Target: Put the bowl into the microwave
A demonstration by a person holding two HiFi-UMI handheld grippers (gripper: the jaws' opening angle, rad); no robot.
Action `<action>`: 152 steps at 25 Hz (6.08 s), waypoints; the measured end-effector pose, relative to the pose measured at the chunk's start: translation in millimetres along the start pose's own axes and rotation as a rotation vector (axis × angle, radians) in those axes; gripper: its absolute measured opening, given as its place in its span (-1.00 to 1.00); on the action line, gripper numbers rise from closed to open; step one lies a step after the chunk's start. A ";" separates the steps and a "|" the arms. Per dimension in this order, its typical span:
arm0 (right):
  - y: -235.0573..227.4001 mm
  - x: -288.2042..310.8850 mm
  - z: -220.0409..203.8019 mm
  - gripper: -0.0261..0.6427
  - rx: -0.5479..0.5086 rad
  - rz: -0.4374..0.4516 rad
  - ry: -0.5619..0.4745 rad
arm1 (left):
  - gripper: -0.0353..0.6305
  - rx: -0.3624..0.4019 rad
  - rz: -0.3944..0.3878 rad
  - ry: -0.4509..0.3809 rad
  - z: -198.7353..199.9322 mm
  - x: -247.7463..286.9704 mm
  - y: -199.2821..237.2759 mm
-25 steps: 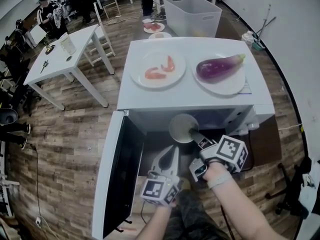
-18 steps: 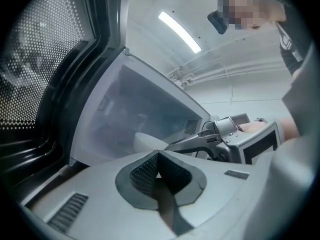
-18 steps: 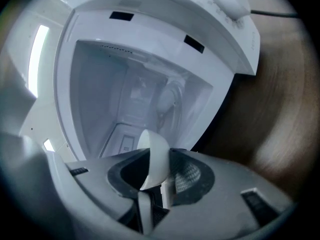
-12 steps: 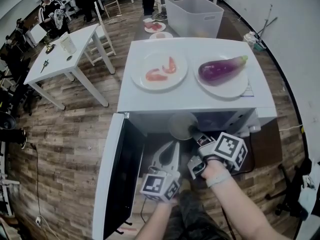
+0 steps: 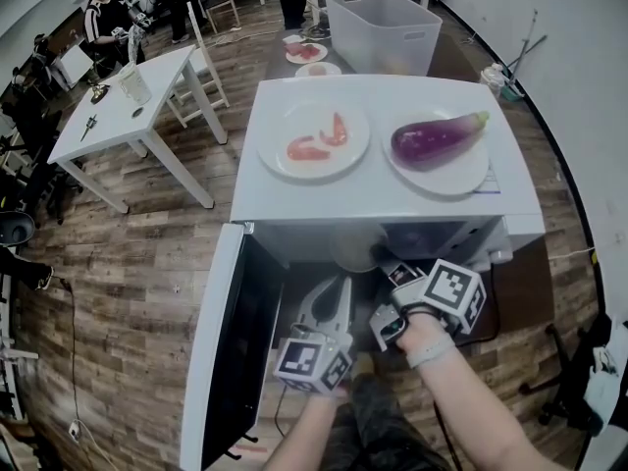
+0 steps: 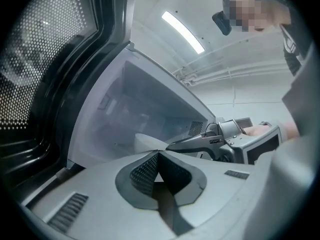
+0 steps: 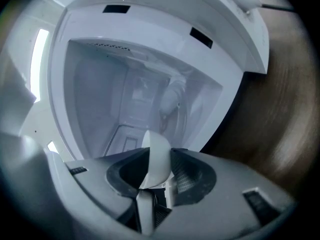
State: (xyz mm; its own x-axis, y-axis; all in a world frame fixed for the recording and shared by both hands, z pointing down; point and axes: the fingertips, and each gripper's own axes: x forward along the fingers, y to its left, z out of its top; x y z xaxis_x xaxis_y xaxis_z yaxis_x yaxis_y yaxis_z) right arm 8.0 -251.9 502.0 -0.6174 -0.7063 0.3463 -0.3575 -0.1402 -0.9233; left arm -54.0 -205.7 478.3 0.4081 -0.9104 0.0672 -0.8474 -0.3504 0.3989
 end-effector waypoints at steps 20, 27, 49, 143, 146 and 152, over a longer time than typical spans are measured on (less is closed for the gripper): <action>23.8 -15.8 1.8 -0.40 -0.190 0.177 0.003 | -0.89 -0.005 -0.004 0.000 0.6 7.8 4.9; 28.9 -21.6 -10.7 -0.59 -0.212 0.251 0.012 | -0.89 0.000 0.008 0.007 1.8 8.6 10.2; 8.2 -11.8 -20.5 -0.91 -0.367 0.120 0.045 | -0.89 -0.009 0.015 0.015 9.6 10.9 26.0; -2.7 12.9 11.6 -0.92 -0.264 0.094 -0.007 | -0.89 -0.053 -0.012 0.041 6.4 49.7 29.7; -2.2 10.5 8.5 -0.92 -0.263 0.097 -0.003 | -0.89 -0.054 -0.015 0.045 5.3 47.1 27.4; -2.3 2.3 1.1 -0.92 -0.328 0.078 0.007 | -0.89 -0.051 -0.026 0.041 8.8 41.0 20.8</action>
State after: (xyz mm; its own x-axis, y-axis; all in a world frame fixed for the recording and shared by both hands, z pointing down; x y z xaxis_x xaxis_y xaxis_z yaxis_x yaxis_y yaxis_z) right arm 8.2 -253.9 504.8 -0.6562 -0.7011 0.2791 -0.5149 0.1456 -0.8448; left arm -57.8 -252.3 481.3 0.4440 -0.8912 0.0935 -0.8184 -0.3608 0.4472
